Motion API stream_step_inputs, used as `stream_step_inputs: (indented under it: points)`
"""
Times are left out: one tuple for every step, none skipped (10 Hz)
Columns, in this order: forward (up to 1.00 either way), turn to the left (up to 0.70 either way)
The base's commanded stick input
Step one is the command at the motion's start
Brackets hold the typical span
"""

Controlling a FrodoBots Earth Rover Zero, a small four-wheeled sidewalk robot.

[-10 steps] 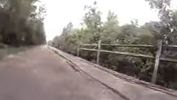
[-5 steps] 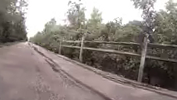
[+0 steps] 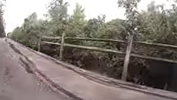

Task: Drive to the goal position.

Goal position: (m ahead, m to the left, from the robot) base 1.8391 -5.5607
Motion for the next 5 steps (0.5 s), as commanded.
stream_step_inputs:
  points:
    - [0.7,-0.34]
    - [0.7,-0.34]
    - [0.7,-0.34]
    - [0.7,-0.34]
    - [0.7,-0.34]
